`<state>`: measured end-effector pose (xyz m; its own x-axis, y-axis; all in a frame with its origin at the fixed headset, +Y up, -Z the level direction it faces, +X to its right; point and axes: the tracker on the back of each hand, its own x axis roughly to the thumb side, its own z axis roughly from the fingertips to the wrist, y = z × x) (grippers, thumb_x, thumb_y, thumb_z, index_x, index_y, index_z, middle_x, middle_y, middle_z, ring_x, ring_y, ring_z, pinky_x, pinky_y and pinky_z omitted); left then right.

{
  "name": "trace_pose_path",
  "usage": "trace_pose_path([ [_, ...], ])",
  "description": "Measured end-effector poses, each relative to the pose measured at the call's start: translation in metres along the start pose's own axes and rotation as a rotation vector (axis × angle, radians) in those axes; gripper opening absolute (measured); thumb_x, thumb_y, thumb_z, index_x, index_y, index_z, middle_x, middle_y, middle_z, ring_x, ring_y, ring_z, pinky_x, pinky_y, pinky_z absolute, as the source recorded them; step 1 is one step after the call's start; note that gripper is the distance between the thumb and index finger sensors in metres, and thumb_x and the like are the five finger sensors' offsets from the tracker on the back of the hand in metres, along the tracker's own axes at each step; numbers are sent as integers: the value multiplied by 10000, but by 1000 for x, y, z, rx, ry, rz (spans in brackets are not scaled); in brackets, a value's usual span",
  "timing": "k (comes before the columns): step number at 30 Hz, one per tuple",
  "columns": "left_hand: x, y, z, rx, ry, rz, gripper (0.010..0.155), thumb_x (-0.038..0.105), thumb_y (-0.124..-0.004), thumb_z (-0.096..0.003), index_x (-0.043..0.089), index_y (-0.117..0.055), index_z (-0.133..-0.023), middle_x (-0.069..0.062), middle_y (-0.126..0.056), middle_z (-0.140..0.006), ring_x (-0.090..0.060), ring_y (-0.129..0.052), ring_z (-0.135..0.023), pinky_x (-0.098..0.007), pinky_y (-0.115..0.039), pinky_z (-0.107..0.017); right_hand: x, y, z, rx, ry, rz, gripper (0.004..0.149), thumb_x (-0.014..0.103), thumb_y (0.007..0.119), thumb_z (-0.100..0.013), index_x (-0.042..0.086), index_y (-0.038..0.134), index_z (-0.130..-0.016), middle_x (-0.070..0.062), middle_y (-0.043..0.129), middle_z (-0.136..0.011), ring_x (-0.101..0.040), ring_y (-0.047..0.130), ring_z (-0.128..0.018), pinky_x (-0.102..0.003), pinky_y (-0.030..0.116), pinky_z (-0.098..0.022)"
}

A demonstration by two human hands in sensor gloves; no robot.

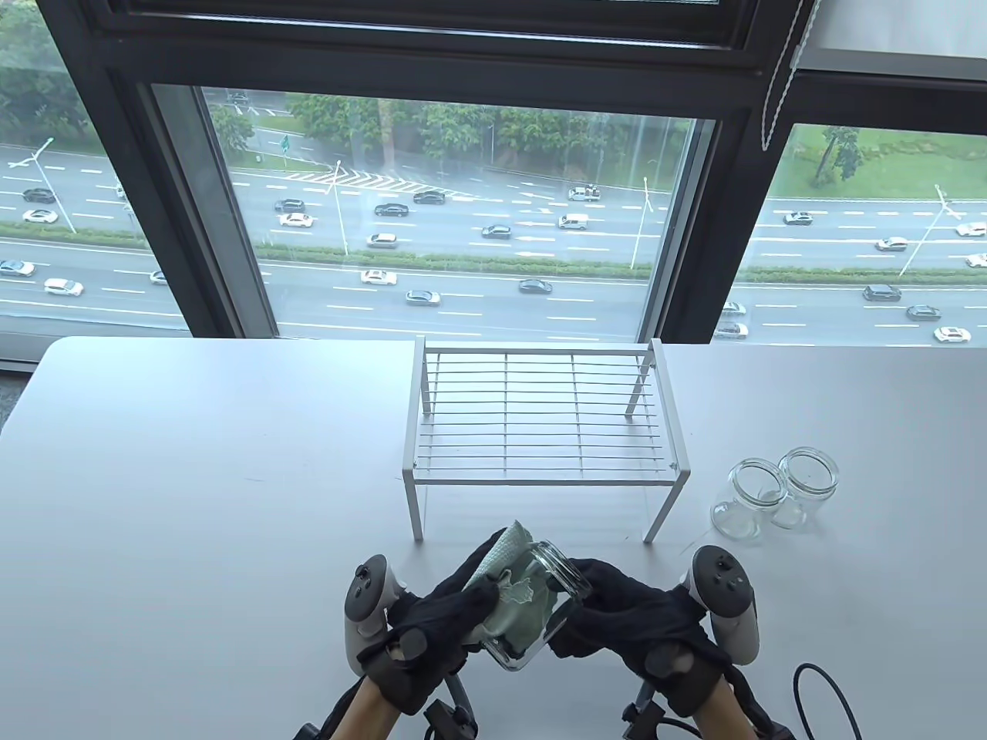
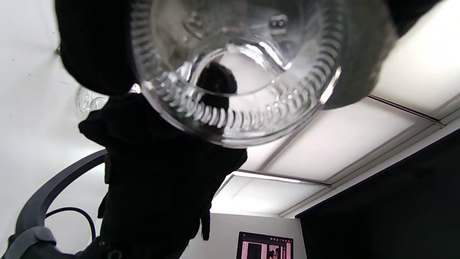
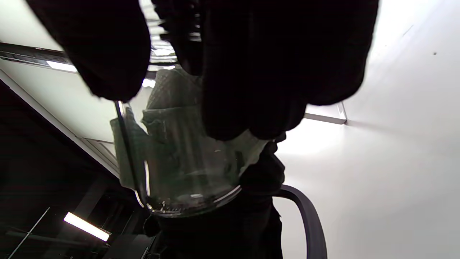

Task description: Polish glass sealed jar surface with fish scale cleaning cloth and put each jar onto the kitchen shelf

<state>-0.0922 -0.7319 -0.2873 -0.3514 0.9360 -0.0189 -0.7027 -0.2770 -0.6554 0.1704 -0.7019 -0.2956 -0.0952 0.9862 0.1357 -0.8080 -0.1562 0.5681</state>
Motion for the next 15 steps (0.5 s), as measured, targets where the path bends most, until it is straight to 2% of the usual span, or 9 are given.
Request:
trace_pose_path([
  [2,-3,-1,0,-12,18,12,751,714,-722,-548,393,-437,-1164,-336,-566,-1102,-534,-869,-777,-502,-897,-490,3,-2,2,-38,-53,192,677,587,906,-342,319,766,-948,-85,1025,-714,-324,1021,-603,-474,844,-465],
  [3,-3,-2,0,-2,28,19,753,711,-728,-546,392,-440,-1164,-340,-564,-1101,-540,-867,-775,-507,-897,-488,6,-3,3,-82,-90,331,649,640,855,-345,351,793,-922,-86,1028,-719,-320,1023,-607,-469,848,-467],
  [5,-3,-1,1,28,44,-11,748,709,-720,-546,384,-452,-1163,-350,-574,-1088,-547,-874,-757,-505,-905,-471,9,-2,5,-144,-110,470,595,692,778,-342,405,844,-859,-111,995,-794,-342,1008,-652,-475,847,-481],
  [7,0,0,1,41,55,-80,744,711,-708,-546,377,-462,-1163,-355,-584,-1080,-548,-880,-747,-505,-909,-459,9,-1,5,-161,-105,476,551,698,769,-339,402,891,-788,-124,986,-810,-352,1005,-655,-476,850,-471],
  [9,5,-1,2,64,53,-234,743,702,-717,-542,380,-461,-1161,-356,-571,-1086,-562,-863,-759,-521,-897,-465,7,-1,6,-257,-82,452,518,694,783,-327,371,938,-702,-119,1034,-719,-328,1039,-576,-456,868,-421],
  [11,10,-4,1,104,18,-396,745,701,-723,-536,379,-468,-1158,-357,-561,-1090,-568,-853,-767,-528,-894,-468,4,-2,9,-347,4,453,520,717,769,-324,376,940,-677,-97,1065,-645,-293,1061,-511,-427,885,-385],
  [15,17,-11,2,156,-42,-461,739,694,-743,-524,358,-520,-1143,-365,-535,-1092,-591,-822,-776,-525,-882,-476,0,-4,13,-426,105,315,526,727,774,-321,361,947,-658,-97,1084,-583,-283,1071,-456,-420,890,-354],
])
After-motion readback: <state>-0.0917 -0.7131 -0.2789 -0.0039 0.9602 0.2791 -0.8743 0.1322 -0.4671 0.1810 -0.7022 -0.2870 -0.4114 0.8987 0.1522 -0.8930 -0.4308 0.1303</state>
